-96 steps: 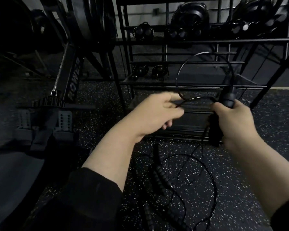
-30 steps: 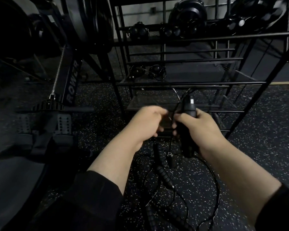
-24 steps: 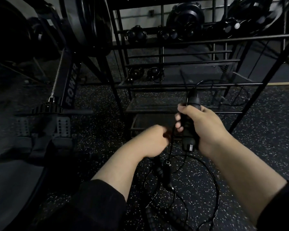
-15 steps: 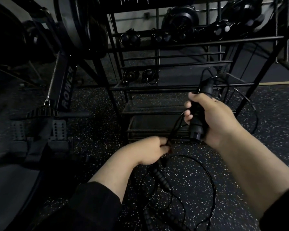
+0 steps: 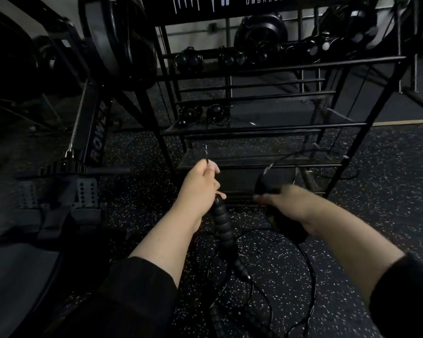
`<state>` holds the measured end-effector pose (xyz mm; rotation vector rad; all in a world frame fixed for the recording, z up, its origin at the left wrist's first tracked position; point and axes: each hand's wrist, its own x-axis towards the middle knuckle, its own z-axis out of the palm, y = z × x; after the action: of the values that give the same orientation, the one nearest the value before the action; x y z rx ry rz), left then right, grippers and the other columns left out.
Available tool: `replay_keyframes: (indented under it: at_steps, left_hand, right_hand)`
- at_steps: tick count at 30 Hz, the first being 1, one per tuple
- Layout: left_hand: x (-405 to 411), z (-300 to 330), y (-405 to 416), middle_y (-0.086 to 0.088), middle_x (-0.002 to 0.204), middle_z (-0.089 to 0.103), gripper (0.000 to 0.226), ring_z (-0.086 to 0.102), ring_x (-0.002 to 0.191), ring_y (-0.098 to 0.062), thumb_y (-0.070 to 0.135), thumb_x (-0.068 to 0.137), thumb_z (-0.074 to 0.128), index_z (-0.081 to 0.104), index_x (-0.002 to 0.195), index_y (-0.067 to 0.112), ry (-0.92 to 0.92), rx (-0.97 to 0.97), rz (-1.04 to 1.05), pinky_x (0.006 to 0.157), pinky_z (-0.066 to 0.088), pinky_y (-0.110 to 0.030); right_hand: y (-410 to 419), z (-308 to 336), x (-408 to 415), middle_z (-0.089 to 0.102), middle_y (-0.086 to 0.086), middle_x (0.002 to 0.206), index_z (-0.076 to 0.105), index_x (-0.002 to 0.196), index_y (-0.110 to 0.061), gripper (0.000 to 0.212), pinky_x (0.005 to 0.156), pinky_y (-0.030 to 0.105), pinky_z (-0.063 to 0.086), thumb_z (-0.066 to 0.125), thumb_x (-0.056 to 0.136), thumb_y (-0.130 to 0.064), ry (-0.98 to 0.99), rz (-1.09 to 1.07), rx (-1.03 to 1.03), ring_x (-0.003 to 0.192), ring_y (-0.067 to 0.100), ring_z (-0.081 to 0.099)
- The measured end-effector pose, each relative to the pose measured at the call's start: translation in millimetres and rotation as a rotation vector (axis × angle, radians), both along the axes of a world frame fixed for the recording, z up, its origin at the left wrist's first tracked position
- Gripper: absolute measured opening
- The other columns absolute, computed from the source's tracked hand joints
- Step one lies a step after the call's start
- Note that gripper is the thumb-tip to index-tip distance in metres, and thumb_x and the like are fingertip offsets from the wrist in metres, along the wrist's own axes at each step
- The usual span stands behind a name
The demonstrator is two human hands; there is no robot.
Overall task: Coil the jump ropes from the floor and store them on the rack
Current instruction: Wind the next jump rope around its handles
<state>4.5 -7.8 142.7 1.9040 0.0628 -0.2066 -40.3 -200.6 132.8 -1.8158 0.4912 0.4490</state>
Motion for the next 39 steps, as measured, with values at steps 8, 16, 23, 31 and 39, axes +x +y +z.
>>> replay_keyframes:
  at_steps: [8,16,23,31,39]
  left_hand:
    - [-4,13,3,0.000,0.069,0.042,0.028,0.047,0.060,-0.017,0.024,0.111,0.032,0.059,0.109,0.019,0.282,-0.508,0.358,0.077,0.061,-0.052]
    - [-25,20,4,-0.004,0.069,0.041,0.020,0.044,0.059,-0.019,0.003,0.104,0.045,0.058,0.119,0.003,0.467,-0.657,0.371,0.061,0.051,-0.041]
    - [-56,30,16,-0.010,0.065,0.062,0.027,0.056,0.049,-0.021,0.016,0.110,0.037,0.062,0.119,0.016,0.422,-0.491,0.249,0.047,0.051,-0.028]
    - [-58,50,32,-0.003,0.058,0.058,0.023,0.047,0.039,-0.014,0.026,0.107,0.049,0.067,0.115,0.013,0.300,-0.531,0.293,0.043,0.044,-0.023]
    - [-57,90,45,0.000,0.058,0.051,0.029,0.045,0.043,-0.014,0.022,0.111,0.036,0.061,0.122,0.014,-0.101,-0.707,0.368,0.044,0.043,-0.025]
  right_hand:
    - [3,-1,-18,0.074,0.011,0.073,0.072,0.085,-0.006,0.026,0.054,0.027,0.047,0.074,0.089,-0.031,-0.068,0.113,-0.418,0.057,0.023,0.064]
    - [0,27,-48,0.059,-0.002,0.061,0.063,0.087,-0.017,0.009,0.041,0.022,0.031,0.068,0.092,-0.022,-0.258,0.259,-0.512,0.044,0.007,0.047]
    - [-18,62,-69,0.065,0.002,0.063,0.066,0.091,-0.021,0.009,0.048,0.027,0.040,0.068,0.093,-0.029,-0.224,0.259,-0.577,0.047,0.016,0.055]
    - [-55,72,-74,0.069,0.003,0.074,0.068,0.095,-0.029,0.008,0.048,0.025,0.038,0.074,0.091,-0.031,-0.185,0.383,-0.762,0.054,0.014,0.055]
    - [-63,62,-71,0.066,0.001,0.074,0.065,0.091,-0.016,0.012,0.043,0.020,0.037,0.068,0.095,-0.027,-0.058,0.393,-0.909,0.055,0.014,0.055]
